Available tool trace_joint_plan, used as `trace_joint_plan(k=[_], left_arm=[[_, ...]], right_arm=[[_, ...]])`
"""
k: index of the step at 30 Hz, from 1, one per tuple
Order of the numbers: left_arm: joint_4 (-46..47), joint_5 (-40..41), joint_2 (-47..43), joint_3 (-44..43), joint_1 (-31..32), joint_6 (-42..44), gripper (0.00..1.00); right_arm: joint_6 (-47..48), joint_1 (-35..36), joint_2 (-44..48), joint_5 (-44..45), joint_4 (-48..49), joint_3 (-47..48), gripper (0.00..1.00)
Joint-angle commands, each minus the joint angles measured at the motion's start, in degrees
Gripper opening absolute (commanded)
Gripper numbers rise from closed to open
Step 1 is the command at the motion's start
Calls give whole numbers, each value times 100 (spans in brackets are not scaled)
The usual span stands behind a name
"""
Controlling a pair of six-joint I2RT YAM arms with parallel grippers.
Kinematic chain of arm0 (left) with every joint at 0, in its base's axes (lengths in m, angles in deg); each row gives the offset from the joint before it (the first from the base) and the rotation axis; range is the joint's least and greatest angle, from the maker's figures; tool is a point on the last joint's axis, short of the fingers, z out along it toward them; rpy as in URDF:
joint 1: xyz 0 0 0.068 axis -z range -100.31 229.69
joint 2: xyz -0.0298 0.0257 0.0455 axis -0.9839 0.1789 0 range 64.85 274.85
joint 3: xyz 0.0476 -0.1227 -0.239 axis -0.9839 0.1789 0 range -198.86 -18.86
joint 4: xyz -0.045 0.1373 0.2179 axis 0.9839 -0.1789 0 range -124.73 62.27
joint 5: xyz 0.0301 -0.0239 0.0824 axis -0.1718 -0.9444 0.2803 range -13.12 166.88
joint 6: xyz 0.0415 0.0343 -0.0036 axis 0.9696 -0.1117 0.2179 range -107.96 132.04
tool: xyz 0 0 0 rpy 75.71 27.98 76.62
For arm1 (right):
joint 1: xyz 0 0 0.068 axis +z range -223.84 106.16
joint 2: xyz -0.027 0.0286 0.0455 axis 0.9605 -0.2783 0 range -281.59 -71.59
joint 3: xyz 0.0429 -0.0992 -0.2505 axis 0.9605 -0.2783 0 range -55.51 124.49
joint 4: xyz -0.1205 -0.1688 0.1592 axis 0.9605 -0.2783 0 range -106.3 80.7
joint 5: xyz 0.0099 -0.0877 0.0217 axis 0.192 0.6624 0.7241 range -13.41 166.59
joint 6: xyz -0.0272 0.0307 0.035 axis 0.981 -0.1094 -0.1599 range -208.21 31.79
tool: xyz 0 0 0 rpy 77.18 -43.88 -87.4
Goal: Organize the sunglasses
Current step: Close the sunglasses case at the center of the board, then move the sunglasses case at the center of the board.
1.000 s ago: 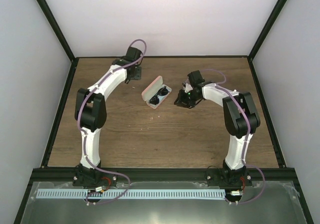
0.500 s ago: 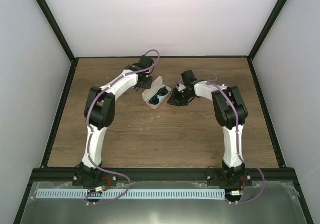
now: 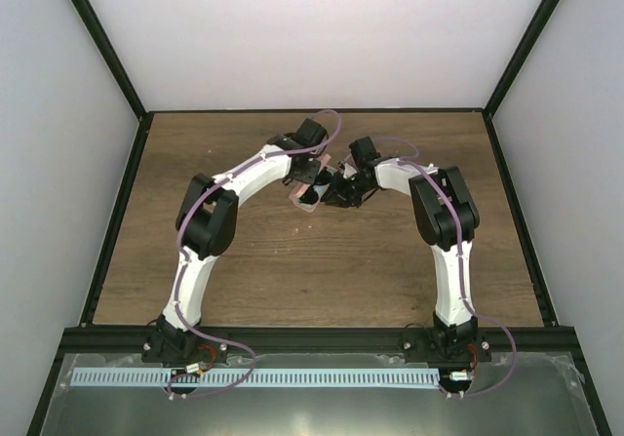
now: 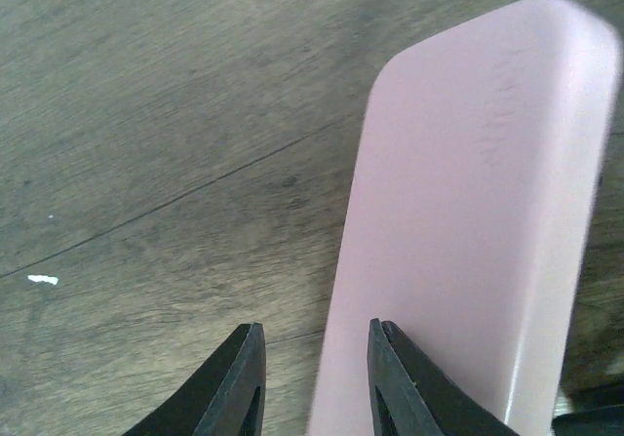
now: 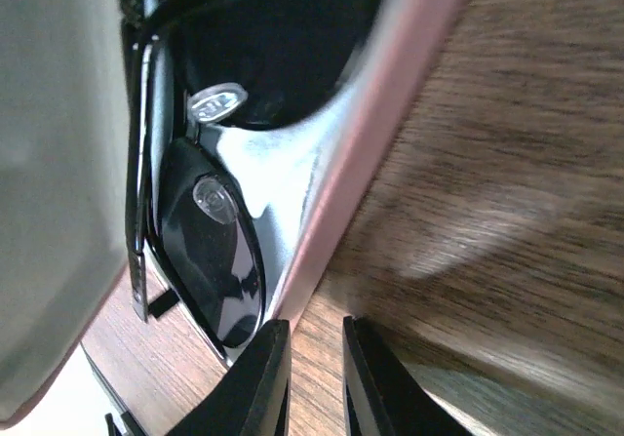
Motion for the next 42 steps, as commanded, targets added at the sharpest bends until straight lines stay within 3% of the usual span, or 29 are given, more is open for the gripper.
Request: trace_joint_plan(k=[1, 10, 17, 18, 23, 30, 37, 42], left_arm=[[-132, -117, 241, 28, 280, -49, 32], [-156, -79, 336, 35, 465, -266, 32], [-37, -25, 160, 63, 452, -408, 36], [-17, -51, 151, 54, 452, -418, 38], [158, -162, 176, 128, 447, -345, 72], [335, -352, 293, 41, 447, -43, 90], [141, -614, 607, -199, 443, 219, 92], [64, -584, 768, -129, 439, 214, 82]], right_arm=[[85, 76, -260, 76, -150, -10, 18], [412, -9, -21, 334, -319, -212, 18], [676, -325, 999, 951, -387, -759, 18], [704, -393, 1157, 1039, -389, -829, 18], [813, -717, 1714, 1269, -418, -1135, 18], [911, -860, 1908, 1163, -361, -1479, 18], [960, -922, 1827, 1152, -323, -1523, 18], [975, -934, 1832, 1170, -346, -1563, 18]])
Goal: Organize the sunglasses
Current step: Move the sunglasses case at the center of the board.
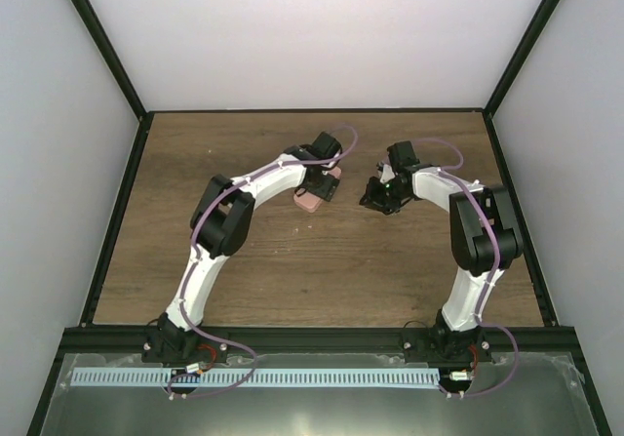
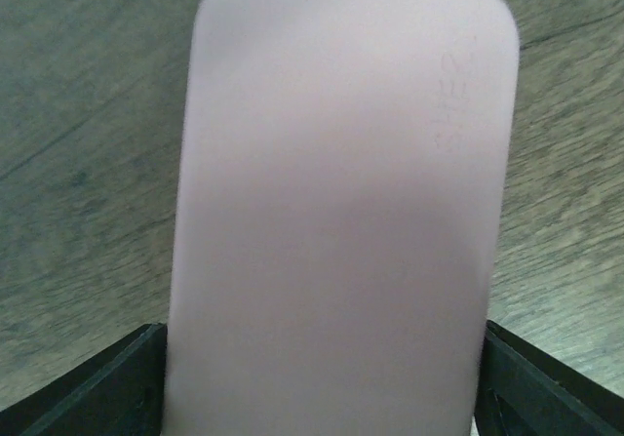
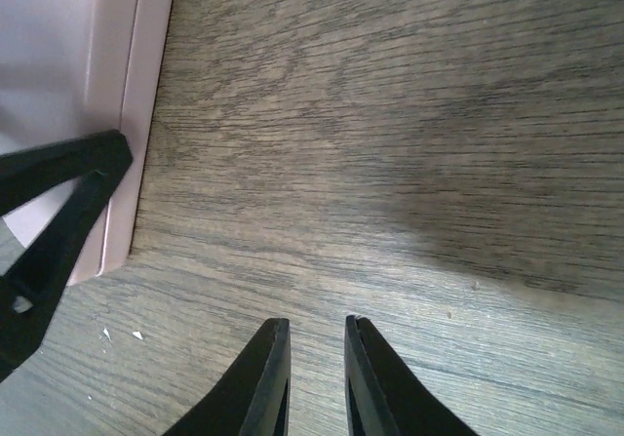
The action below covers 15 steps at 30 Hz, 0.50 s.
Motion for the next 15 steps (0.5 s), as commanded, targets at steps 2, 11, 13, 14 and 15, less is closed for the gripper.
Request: trace_joint_plan(k=[2, 11, 13, 14, 15], left_arm=[[-134, -114, 219, 97, 2, -43, 79], [131, 761, -909, 1755, -106, -849, 62], [212, 962, -1205, 2054, -122, -1000, 58], [261, 994, -1324, 2178, -138, -1057, 57], [289, 1016, -1418, 2290, -167, -1143, 56]], right_arm=[[103, -45, 5, -30, -14, 37, 18], [115, -40, 2, -87, 22, -87, 20], [97, -42, -35, -154, 67, -157, 20], [92, -38, -46, -181, 90, -184, 21], [80, -40, -60, -196, 111, -204, 21]])
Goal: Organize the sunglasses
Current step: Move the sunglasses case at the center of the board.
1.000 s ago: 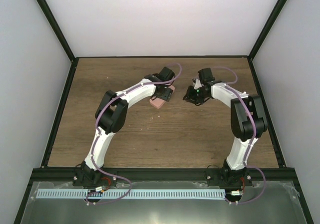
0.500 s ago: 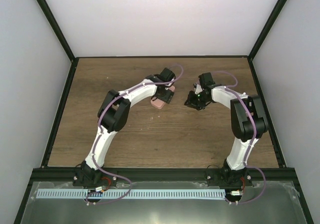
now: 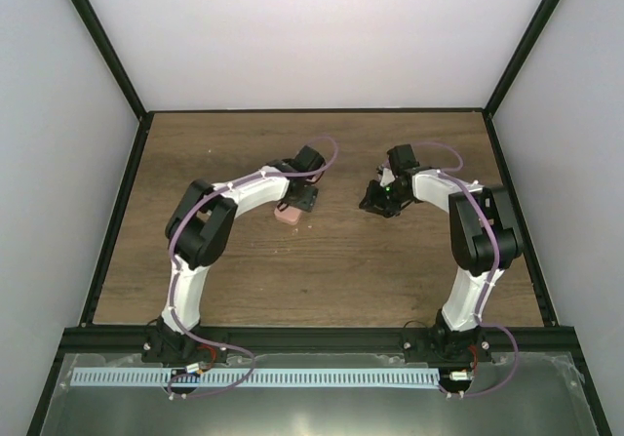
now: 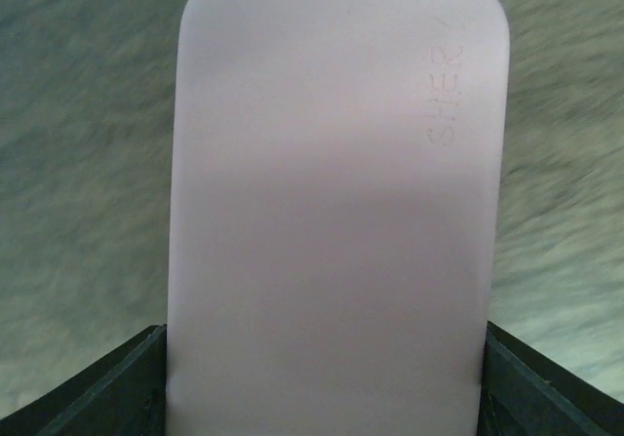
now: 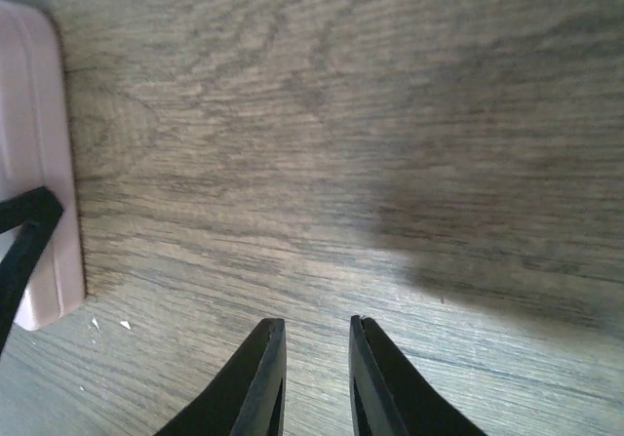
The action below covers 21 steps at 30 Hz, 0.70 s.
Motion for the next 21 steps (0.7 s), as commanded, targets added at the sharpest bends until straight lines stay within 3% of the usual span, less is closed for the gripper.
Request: trace_joint_plan(k=[1, 10, 17, 21], left_arm=[[-202, 443, -435, 524, -124, -475, 56], [78, 124, -1011, 1392, -363, -774, 62], [385, 54, -1306, 1444, -367, -870, 89], [481, 176, -1625, 1437, -382, -790, 99]], right_arm=[[63, -35, -69, -161, 80, -105, 21], [106, -36, -74, -144, 64, -184, 23], [179, -35, 111, 43, 87, -180, 24], [253, -38, 303, 461, 56, -107, 25]])
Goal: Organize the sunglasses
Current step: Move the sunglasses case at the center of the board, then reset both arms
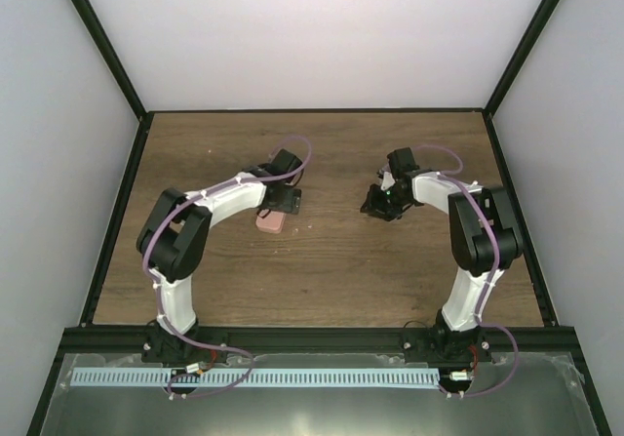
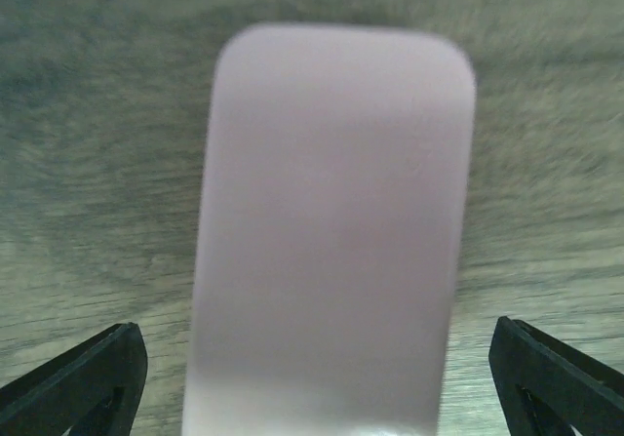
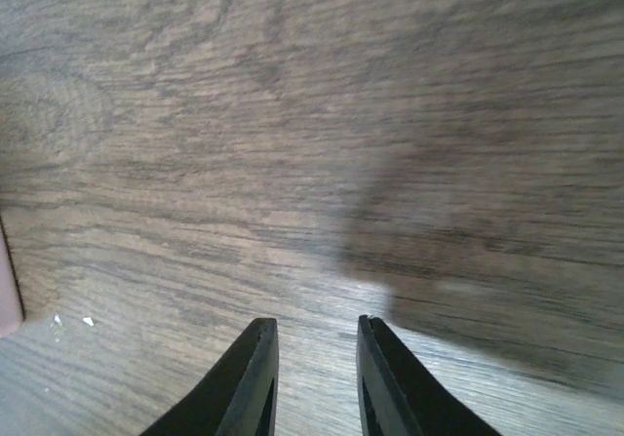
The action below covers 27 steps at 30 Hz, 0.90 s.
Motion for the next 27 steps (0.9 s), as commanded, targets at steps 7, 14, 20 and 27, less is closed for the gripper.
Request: trace_joint_plan(k=[7, 14, 20, 27], left_arm=[[1333, 276, -1999, 735, -416, -210, 100], [4211, 1745, -4323, 2981, -914, 250, 100], [4586, 1615, -4849, 4036, -1568, 909, 100], [6751, 948, -5381, 5797, -2078, 1764, 100]], right_arm=[[196, -44, 2042, 2508, 913, -270, 29], [1267, -119, 3025, 3596, 2613, -1523, 68], [1756, -662, 3291, 3729, 4427, -2956, 80], [1711, -1366, 3047, 3427, 6906, -4024, 100]])
